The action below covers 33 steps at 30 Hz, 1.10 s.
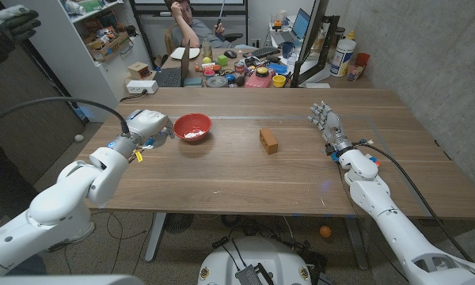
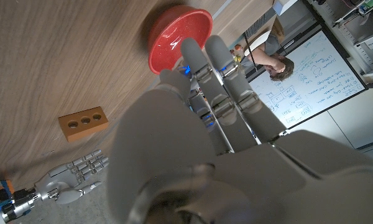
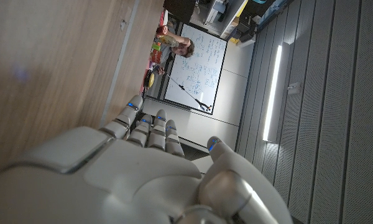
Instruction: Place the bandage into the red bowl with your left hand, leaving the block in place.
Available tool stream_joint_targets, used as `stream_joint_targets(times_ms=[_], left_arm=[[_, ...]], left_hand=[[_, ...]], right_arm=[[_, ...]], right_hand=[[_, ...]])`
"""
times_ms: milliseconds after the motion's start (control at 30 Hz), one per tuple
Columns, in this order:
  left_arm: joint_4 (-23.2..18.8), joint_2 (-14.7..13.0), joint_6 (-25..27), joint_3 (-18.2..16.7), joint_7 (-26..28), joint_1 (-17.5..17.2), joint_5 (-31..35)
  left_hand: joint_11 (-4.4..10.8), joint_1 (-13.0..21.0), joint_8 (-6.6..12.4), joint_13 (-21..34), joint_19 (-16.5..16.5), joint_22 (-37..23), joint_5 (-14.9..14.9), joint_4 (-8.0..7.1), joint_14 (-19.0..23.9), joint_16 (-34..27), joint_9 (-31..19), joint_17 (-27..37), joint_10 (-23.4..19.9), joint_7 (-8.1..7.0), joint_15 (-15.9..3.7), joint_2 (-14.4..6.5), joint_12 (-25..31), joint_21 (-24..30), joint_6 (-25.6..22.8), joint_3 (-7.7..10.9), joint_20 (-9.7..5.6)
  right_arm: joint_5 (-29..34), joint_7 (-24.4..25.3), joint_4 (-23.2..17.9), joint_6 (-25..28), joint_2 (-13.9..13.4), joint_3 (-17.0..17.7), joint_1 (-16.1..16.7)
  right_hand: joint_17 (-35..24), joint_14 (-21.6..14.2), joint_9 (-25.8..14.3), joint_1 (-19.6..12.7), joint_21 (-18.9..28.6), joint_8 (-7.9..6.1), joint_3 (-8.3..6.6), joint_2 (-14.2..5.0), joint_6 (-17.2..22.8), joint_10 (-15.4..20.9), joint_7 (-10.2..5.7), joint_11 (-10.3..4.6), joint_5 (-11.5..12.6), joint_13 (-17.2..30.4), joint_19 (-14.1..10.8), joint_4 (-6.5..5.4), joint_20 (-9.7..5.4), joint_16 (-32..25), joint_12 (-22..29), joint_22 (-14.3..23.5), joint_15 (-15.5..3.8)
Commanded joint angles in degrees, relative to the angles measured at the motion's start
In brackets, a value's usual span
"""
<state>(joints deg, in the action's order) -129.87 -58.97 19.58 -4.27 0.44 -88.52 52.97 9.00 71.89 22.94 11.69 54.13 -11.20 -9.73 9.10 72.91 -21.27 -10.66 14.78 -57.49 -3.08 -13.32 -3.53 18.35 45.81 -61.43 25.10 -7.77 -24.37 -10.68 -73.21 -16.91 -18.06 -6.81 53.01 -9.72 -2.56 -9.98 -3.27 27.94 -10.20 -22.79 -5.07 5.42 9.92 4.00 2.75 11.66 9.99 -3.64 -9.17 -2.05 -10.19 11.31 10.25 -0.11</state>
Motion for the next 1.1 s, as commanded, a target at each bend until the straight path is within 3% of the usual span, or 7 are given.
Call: stream_joint_targets(times_ms=[33,533,1100], left_arm=[[-1.13,1.65,-1.1,-0.54,-4.61,2.81,3.02],[0.88,2.15,-3.58,0.33,-7.67,7.22,2.98],[5.06,1.39,-3.9,3.13,-6.01,11.95,2.63]], left_hand=[[2.82,0.07,-0.13,4.88,0.52,-0.05,-0.01,-0.24,0.35,-0.19,-0.05,0.26,-7.21,-0.13,-0.11,0.11,0.2,0.56,-0.63,-0.23,-3.07],[2.78,0.08,-0.32,5.05,0.31,0.0,-0.02,-0.34,0.36,-0.09,-0.09,0.33,-7.28,-0.28,-0.1,0.21,0.07,0.78,-0.86,-0.28,-3.12],[2.81,0.14,-0.58,5.18,0.1,0.04,-0.05,-0.44,0.45,0.02,-0.12,0.46,-7.45,-0.49,-0.11,0.34,-0.17,1.18,-1.25,-0.34,-3.16]], right_arm=[[-0.19,-0.62,1.19,-0.66,0.24,0.11,-0.53],[0.27,-1.15,1.75,-0.88,0.18,-0.2,-1.31],[0.71,-0.75,0.82,-0.94,0.04,-0.51,-1.06]], right_hand=[[-0.13,-0.58,-0.25,0.73,-0.24,-0.4,-0.39,-3.07,0.46,0.52,0.02,-0.13,0.37,0.29,-0.41,0.17,-1.42,-0.04,0.29,0.3,0.04],[-0.14,-0.53,-0.25,0.76,-0.42,-0.39,-0.39,-3.06,0.44,0.53,-0.01,-0.15,0.37,0.29,-0.42,0.16,-1.44,-0.02,0.29,0.31,-0.02],[-0.12,-0.53,-0.25,0.75,-0.59,-0.4,-0.4,-3.02,0.46,0.54,-0.05,-0.11,0.38,0.29,-0.52,0.2,-1.41,-0.02,0.29,0.31,-0.02]])
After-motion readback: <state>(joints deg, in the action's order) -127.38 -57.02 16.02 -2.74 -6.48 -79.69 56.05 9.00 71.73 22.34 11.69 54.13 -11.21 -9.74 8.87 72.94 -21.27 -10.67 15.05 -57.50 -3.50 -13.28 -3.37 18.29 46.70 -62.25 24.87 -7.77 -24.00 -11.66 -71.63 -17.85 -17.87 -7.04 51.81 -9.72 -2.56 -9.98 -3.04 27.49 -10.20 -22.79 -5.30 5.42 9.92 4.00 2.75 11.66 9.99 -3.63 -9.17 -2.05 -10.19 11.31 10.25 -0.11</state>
